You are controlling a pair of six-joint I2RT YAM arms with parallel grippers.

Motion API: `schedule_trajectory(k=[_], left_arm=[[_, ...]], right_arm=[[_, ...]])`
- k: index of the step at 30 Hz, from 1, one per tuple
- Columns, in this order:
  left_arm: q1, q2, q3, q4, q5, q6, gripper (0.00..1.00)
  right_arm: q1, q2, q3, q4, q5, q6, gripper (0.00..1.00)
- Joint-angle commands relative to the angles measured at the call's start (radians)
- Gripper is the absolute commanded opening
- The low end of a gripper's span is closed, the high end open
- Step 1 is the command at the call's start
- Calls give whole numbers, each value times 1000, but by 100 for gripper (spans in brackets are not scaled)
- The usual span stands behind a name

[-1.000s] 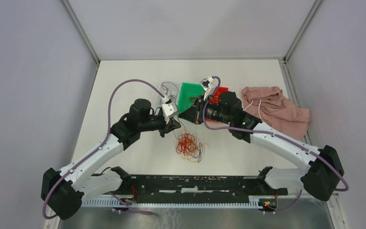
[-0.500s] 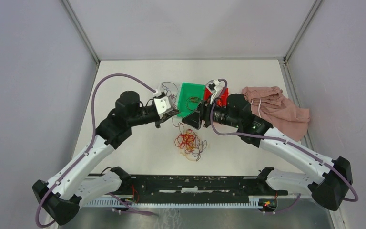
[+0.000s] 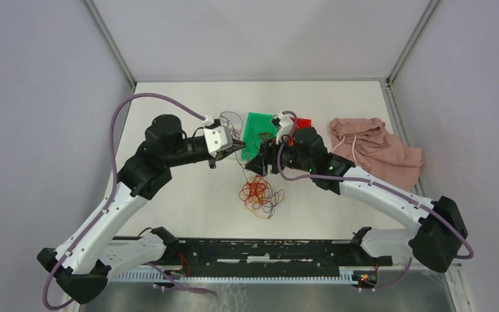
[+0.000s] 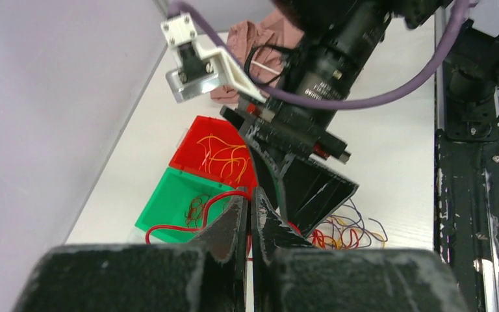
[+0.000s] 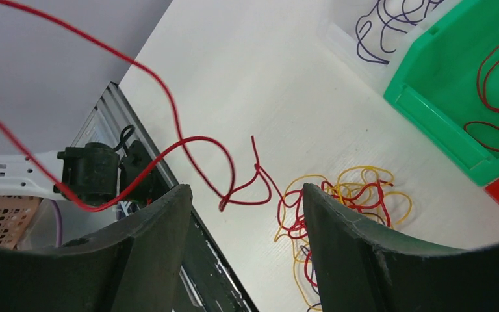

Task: Untangle the cables
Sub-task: Untie the cable.

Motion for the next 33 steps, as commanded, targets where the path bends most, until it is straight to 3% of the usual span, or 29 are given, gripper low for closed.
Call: schedule_trajectory(k=[1,15,23,33], left_arm=[[-13,3,104,-32,38,55,3],[-29,99,383,-42,46,97,3],[-35,162,555,-37,15,175,3],[-39,189,698,122,-72,305,3]], right_arm=[[0,21,36,76,45,-4,70],[36,169,31,228,-7,63,68],[65,284,-10,346,-36,138,60],[77,375,-87,438,-30,178,55]])
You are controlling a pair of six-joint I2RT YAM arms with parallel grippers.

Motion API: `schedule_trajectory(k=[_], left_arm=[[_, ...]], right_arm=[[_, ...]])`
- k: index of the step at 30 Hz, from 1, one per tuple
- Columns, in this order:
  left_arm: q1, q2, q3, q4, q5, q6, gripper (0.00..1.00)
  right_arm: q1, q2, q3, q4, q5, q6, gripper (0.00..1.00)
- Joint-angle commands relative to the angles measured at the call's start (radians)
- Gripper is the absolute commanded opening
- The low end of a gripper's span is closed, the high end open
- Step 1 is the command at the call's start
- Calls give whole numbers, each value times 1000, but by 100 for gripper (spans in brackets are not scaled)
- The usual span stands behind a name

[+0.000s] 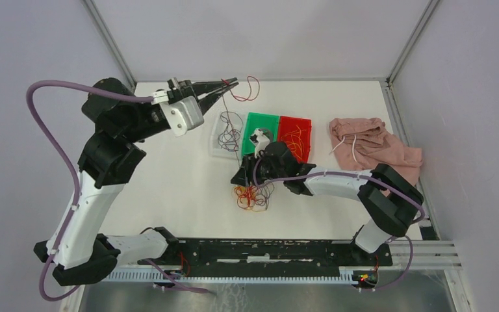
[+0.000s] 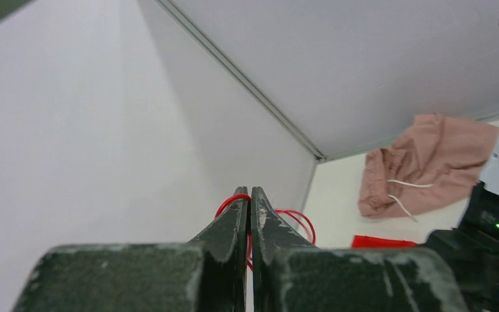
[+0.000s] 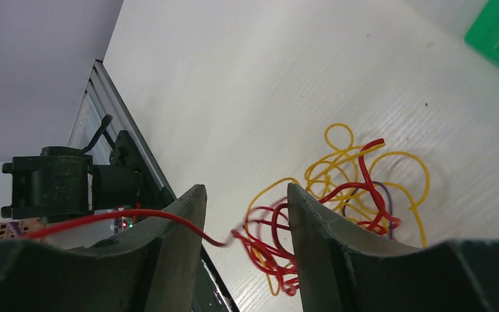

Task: Untangle the cables
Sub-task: Untie the cable.

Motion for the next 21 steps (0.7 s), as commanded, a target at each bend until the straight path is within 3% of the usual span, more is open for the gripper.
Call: schedule_trajectory(k=[1,17,21], left_arm=[[-6,13,97,157,-67,114,3],[-6,135,333,356,-113,328,3],[-9,149,317,556,-178,380,3]], right_arm=[[5,16,-32,106,-7,30,55],[33,54,-155,165,22,31,56],[38,53,-192,170,51,18,58]])
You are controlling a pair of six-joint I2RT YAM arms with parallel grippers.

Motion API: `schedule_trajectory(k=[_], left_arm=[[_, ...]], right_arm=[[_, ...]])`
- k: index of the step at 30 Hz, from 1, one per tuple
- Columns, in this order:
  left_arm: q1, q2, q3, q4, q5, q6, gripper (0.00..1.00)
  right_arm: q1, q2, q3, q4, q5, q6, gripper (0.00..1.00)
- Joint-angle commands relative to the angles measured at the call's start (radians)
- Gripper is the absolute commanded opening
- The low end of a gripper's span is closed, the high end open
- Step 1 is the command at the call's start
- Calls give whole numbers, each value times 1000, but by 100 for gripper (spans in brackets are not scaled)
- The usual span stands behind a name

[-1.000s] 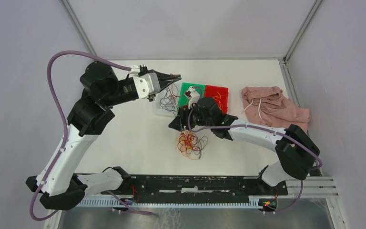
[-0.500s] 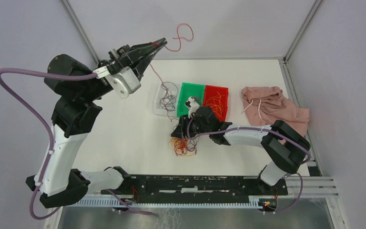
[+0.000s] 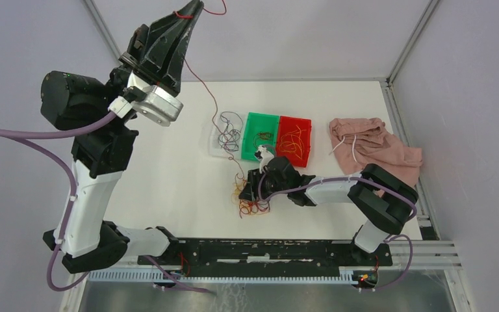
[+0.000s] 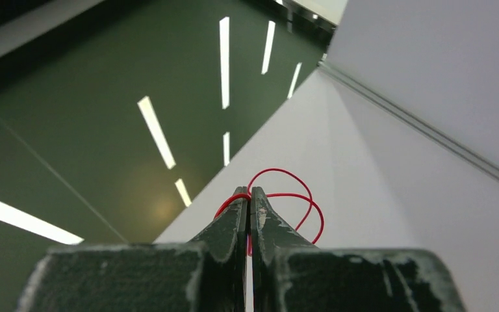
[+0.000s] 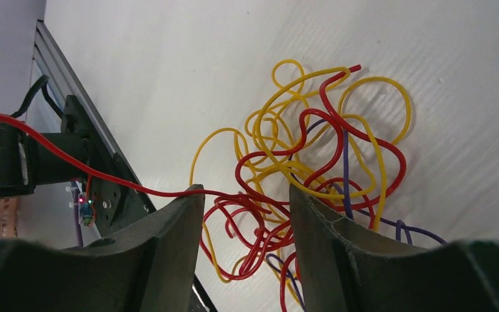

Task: Untangle the cables
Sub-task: Untie the cable.

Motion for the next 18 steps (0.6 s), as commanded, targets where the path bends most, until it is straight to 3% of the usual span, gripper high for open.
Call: schedule_trajectory(k=[1,7,14,18], left_arm=[[-8,22,20,274,-95,107,3],[-11,80,76,441,-144,285,3],[-14,253,435,451,-134,401,3],[-14,216,384,450,-95,456,3]], right_arm=[[11,2,-37,67,39,-3,58],[26,-17,-50,55,67,-35,61],[61,-76,-58,-25,127,-105,65],[62,-112,-88,-48,136,-125,64]])
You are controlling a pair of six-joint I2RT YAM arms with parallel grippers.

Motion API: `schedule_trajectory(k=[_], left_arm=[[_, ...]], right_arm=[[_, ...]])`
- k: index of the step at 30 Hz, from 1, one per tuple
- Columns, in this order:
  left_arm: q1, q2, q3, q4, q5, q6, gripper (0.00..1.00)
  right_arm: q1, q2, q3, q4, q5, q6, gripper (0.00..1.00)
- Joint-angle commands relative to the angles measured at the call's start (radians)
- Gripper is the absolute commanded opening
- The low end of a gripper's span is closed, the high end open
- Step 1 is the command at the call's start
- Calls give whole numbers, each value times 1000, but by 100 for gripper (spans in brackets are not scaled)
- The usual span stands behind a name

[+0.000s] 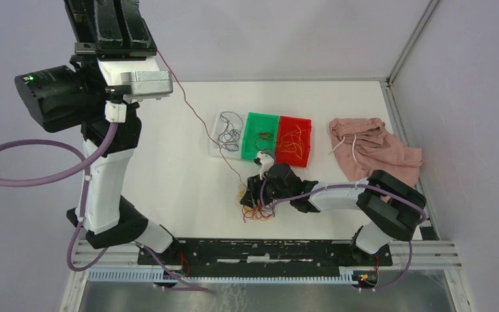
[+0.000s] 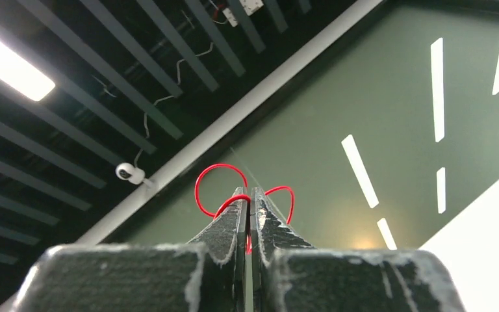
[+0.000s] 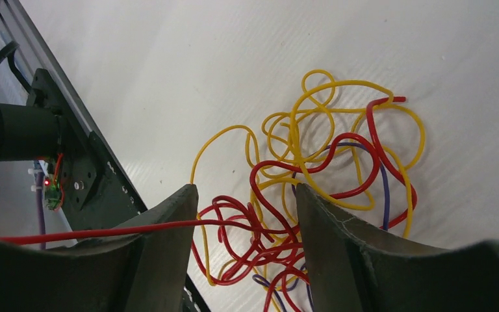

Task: Untangle the cables
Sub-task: Untie the cable.

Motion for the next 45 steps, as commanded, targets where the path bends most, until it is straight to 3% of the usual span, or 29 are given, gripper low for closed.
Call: schedule_trajectory(k=[1,9,11,16,20,23,27,30,36,41,45], left_arm=[[-4,-43,-9,72,34,142,3],[-5,40,157,128,59,176,3],[-3,10,108,129,15,126,3],[-5,-150,-186,76,-73,-48,3],[-4,-229,-320,4,-88,-177,3],[-5,-244,-352,-40,-126,-258,3],[-5,-265,-384,-84,-162,-283,3],[-4,-279,-413,-90,-158,-282,3],[-3,-322,-463,-229,-178,-360,3],[-5,-472,-739,-541,-165,-512,3],[-3,-629,-1059,-634,-121,-599,3]], right_arm=[[5,-65,-43,-41,45,-47,63],[4,-182,-74,-162,130,-95,64],[4,-246,-83,-198,171,-105,67],[5,-423,-2,-252,142,-166,66],[5,-432,127,-315,78,-205,52],[5,-413,195,-335,47,-206,37],[5,-397,212,-293,-5,-184,26],[5,-388,218,-284,-18,-173,2],[5,-390,259,-322,1,-176,0],[-1,-440,292,-335,18,-167,0],[-6,-488,296,-334,9,-144,0]])
